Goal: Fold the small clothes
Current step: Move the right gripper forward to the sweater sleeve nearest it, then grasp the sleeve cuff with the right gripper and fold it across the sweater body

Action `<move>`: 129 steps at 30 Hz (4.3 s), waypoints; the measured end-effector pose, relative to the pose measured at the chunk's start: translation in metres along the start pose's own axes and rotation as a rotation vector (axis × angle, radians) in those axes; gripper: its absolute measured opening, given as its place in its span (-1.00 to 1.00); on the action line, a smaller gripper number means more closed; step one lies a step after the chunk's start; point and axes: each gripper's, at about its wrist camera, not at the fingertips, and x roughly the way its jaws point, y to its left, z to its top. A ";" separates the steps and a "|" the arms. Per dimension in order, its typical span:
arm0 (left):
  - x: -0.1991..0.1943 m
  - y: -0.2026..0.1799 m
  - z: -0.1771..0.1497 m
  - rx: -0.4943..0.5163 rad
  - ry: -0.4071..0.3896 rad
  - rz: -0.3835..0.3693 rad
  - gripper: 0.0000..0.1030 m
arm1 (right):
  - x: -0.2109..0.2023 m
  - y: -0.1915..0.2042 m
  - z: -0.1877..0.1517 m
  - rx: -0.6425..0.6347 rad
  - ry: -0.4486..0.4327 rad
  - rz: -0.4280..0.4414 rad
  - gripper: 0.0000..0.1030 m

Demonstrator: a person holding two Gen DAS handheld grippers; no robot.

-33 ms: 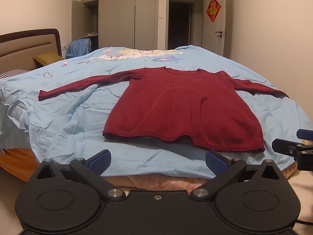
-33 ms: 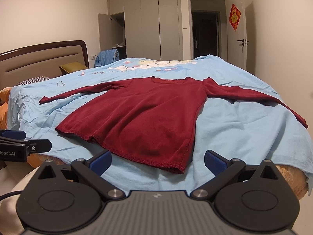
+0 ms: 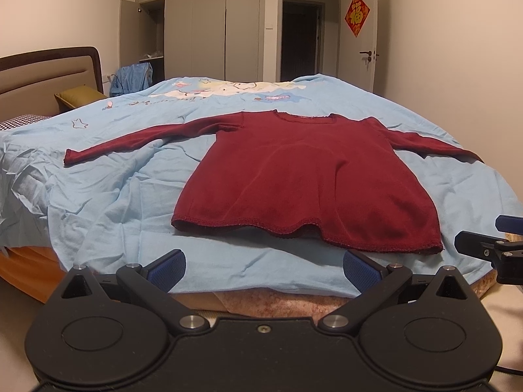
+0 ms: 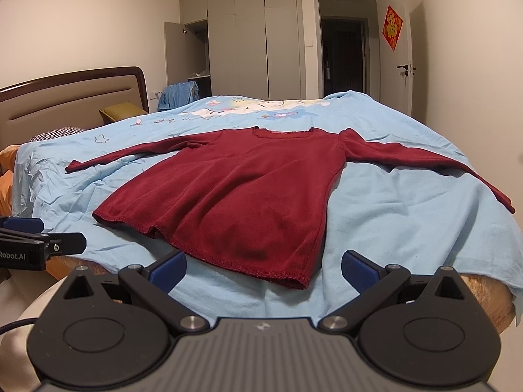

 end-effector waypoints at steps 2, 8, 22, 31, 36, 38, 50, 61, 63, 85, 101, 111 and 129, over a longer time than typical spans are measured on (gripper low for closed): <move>0.002 0.001 0.001 0.000 0.013 0.002 0.99 | 0.001 0.000 0.000 0.001 0.011 0.005 1.00; 0.011 0.004 0.006 0.009 0.057 -0.003 0.99 | 0.011 -0.005 0.005 0.028 0.074 0.044 1.00; 0.062 -0.009 0.067 0.077 0.032 -0.024 0.99 | 0.052 -0.030 0.049 0.054 0.106 -0.043 1.00; 0.117 -0.030 0.108 0.085 0.042 -0.039 0.99 | 0.096 -0.076 0.073 0.108 0.120 -0.118 1.00; 0.152 -0.045 0.122 0.108 0.063 -0.037 0.99 | 0.125 -0.107 0.079 0.149 0.136 -0.144 1.00; 0.165 -0.049 0.125 0.113 0.070 -0.038 0.99 | 0.136 -0.119 0.081 0.161 0.141 -0.158 1.00; 0.249 -0.086 0.145 0.084 0.116 -0.065 0.99 | 0.186 -0.192 0.088 0.256 0.129 -0.274 1.00; 0.322 -0.122 0.163 0.037 0.063 -0.136 0.99 | 0.204 -0.242 0.094 0.329 0.059 -0.338 1.00; 0.332 -0.125 0.160 0.032 0.067 -0.139 0.99 | 0.203 -0.252 0.091 0.370 0.021 -0.335 1.00; 0.344 -0.127 0.136 0.061 0.035 -0.140 0.99 | 0.190 -0.375 0.063 1.065 -0.322 -0.519 0.56; 0.303 -0.076 0.191 -0.044 0.035 -0.098 0.99 | 0.211 -0.359 0.126 0.672 -0.399 -0.639 -0.87; 0.269 -0.023 0.208 -0.122 -0.030 -0.033 0.99 | 0.281 -0.248 0.225 0.129 -0.352 -0.367 -0.87; 0.244 0.075 0.188 -0.284 -0.046 0.122 0.99 | 0.395 0.059 0.140 -1.154 -0.056 -0.080 -0.88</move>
